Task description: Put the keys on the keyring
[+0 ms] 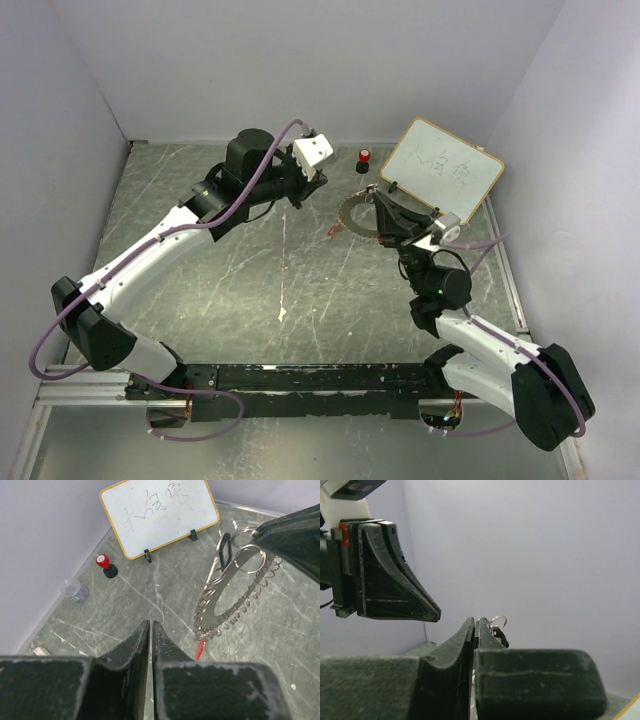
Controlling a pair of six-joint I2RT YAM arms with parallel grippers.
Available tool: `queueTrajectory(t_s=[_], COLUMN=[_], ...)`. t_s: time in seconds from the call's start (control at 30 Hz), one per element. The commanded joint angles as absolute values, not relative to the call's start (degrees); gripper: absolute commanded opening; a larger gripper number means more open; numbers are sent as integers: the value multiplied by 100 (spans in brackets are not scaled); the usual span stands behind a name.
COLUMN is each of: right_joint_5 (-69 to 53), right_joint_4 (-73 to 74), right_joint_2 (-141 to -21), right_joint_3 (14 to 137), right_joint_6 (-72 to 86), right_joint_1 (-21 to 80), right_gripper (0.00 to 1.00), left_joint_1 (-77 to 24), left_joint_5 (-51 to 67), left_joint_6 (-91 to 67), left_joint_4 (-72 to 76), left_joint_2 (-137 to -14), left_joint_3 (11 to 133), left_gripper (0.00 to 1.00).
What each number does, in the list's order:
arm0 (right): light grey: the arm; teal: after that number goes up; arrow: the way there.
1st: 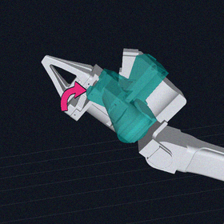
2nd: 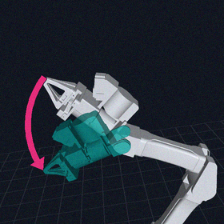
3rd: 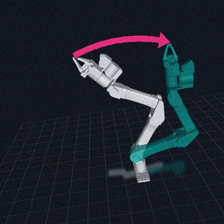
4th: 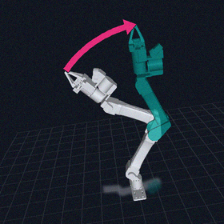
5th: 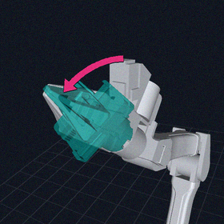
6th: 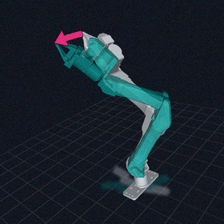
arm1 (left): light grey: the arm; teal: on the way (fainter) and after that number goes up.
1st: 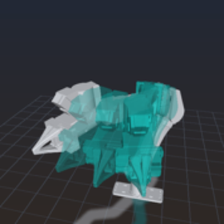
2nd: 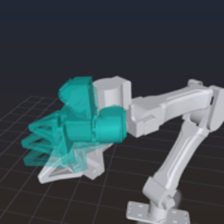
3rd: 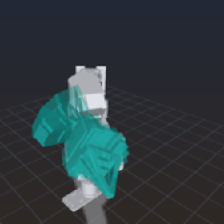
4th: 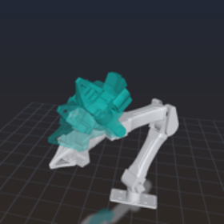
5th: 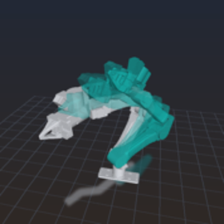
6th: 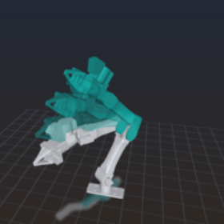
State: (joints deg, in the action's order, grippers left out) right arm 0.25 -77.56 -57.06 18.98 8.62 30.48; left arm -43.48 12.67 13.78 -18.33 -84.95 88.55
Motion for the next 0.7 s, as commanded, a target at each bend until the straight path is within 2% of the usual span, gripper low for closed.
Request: queueTrajectory(t_s=[0.0, 0.4, 0.67], right_joint_5=[-692, -2469, -2742], right_joint_4=[-7097, -2987, -2079], right_joint_2=[-5490, -5558, -5615], right_joint_3=[2312, 4142, 4502], right_joint_6=[224, -1320, -1789], right_joint_1=[3032, 2861, 2673], right_gripper=[0, 0, 0], left_joint_1=[-4351, -4155, -3702], left_joint_5=[1675, 1701, 2241], left_joint_6=[1474, 1346, 1113], left_joint_4=[-1605, -1229, -887], left_joint_2=[-8255, -7792, -7448], left_joint_3=[8882, 8306, 7800], left_gripper=[21, 44, 53])
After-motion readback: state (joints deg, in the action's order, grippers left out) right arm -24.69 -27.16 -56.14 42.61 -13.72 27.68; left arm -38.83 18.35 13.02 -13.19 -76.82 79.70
